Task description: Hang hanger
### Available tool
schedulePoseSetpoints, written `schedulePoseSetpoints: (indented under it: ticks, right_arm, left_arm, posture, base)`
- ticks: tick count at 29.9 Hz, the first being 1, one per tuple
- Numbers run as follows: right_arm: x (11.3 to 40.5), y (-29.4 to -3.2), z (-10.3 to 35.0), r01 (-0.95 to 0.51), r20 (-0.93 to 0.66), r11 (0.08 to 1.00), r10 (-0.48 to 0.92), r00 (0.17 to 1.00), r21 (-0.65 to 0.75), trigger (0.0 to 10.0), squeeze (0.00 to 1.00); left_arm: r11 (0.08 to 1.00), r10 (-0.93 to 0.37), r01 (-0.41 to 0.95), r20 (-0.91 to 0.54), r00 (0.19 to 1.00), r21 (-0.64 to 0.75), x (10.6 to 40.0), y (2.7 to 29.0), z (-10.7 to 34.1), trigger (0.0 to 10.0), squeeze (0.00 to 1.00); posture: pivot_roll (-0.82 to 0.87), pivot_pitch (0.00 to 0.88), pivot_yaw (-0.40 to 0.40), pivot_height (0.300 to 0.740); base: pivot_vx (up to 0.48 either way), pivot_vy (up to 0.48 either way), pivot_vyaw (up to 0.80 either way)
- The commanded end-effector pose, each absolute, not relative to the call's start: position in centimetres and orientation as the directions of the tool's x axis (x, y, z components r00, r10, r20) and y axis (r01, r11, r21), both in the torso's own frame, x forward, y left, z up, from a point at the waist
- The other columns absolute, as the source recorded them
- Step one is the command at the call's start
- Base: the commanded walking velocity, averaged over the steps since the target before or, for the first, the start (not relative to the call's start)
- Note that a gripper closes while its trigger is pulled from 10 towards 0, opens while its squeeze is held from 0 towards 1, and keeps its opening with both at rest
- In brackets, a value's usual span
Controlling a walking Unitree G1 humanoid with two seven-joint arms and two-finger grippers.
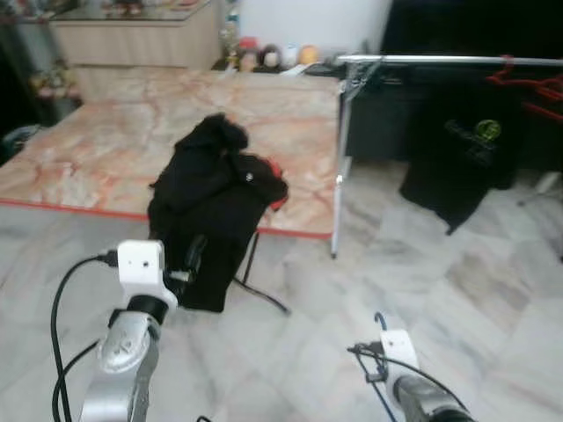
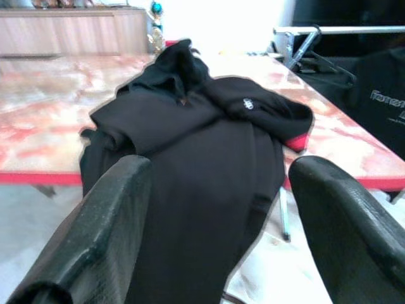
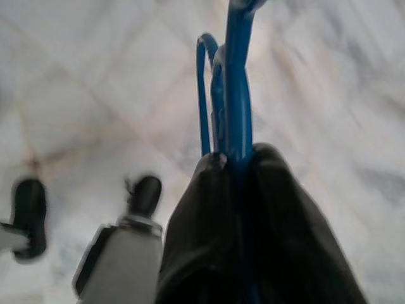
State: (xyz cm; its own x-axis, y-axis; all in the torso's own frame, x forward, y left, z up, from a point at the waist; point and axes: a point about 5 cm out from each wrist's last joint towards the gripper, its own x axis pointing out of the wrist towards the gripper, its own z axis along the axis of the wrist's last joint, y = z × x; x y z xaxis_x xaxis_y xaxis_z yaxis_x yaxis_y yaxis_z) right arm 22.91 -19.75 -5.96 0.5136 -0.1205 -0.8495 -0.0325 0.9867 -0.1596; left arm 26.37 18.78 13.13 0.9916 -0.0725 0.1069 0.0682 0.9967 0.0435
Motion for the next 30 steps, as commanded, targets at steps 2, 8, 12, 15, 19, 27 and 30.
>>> schedulePoseSetpoints:
  ticks: [2,8,12,15,19,27,30]
  right_arm:
    - [23.4,-19.3,-5.7,-0.037,-0.843,0.988,-0.109,0.526,-0.151,10.0,0.00]
    - [23.4,-19.1,-5.8,-0.038,-0.845,0.988,-0.105,0.525,-0.147,10.0,0.00]
    - [23.3,-18.9,-5.8,-0.039,-0.846,0.989,-0.103,0.524,-0.144,10.0,0.00]
    - [23.2,-18.8,-5.9,-0.039,-0.847,0.989,-0.102,0.522,-0.143,10.0,0.00]
    - [23.0,-18.8,-6.0,-0.037,-0.848,0.990,-0.099,0.520,-0.138,10.0,0.00]
    - [22.5,-18.6,-6.4,-0.023,-0.851,0.992,-0.096,0.516,-0.125,10.0,0.00]
    - [22.5,-18.6,-6.4,-0.020,-0.852,0.992,-0.095,0.515,-0.123,10.0,0.00]
  left_arm:
    - [0.998,-0.039,0.037,0.023,0.999,0.058,26.6,19.8,11.7,10.0,0.00]
    - [0.998,0.031,-0.019,-0.207,0.978,0.060,28.0,22.0,7.9,10.0,0.00]
    - [0.997,0.029,-0.005,-0.316,0.948,0.078,28.9,22.6,5.7,10.0,0.00]
    - [0.997,0.024,0.009,-0.444,0.896,0.073,29.3,22.8,3.3,10.0,0.00]
    - [0.995,0.025,0.036,-0.561,0.827,0.097,29.0,22.0,0.9,10.0,0.00]
    - [0.998,0.027,0.021,-0.745,0.666,0.055,25.8,19.9,-3.6,10.0,0.00]
    - [0.999,0.022,0.013,-0.756,0.654,0.041,25.4,19.7,-4.0,10.0,0.00]
  posture:
    - [0.12,0.000,-0.057,0.740]
    - [0.11,0.000,-0.051,0.740]
    - [0.11,0.000,-0.047,0.740]
    - [0.10,0.000,-0.043,0.740]
    - [0.09,0.000,-0.046,0.740]
    - [0.06,0.000,-0.047,0.740]
    - [0.04,0.000,-0.047,0.740]
  base:
    - [-0.127,0.000,0.00]
    - [0.000,0.000,0.00]
    - [0.000,0.000,0.00]
    - [0.000,0.000,0.00]
    - [0.000,0.000,0.00]
    - [0.000,0.000,0.00]
    - [0.000,0.000,0.00]
